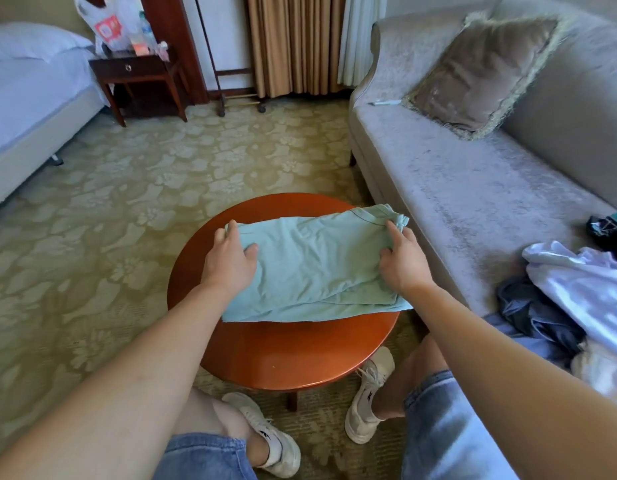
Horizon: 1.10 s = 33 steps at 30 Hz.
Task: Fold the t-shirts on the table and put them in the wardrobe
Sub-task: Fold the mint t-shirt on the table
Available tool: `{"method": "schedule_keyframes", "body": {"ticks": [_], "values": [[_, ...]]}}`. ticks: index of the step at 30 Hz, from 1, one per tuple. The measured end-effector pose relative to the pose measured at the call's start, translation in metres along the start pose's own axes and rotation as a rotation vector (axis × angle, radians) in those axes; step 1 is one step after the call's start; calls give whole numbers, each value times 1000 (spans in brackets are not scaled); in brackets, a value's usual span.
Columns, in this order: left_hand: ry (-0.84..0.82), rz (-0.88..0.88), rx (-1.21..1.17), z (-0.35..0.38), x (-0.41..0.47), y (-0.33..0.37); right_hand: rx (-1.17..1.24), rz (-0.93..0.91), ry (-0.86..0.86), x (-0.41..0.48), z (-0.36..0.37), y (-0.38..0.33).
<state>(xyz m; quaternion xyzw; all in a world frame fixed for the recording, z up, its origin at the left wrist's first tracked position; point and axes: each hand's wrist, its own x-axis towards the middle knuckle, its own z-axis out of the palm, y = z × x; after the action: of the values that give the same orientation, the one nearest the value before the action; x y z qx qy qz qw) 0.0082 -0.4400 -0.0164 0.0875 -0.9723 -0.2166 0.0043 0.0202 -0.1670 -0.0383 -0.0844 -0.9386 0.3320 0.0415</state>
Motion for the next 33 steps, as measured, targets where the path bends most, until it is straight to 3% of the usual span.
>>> {"method": "schedule_keyframes", "body": {"ticks": [16,33], "values": [[46,367,-295,0,-81,153,237,140,471,-92,-150,87],[-297,724,-306,115,-210,317,171,510,764,-289,-262,222]]}}
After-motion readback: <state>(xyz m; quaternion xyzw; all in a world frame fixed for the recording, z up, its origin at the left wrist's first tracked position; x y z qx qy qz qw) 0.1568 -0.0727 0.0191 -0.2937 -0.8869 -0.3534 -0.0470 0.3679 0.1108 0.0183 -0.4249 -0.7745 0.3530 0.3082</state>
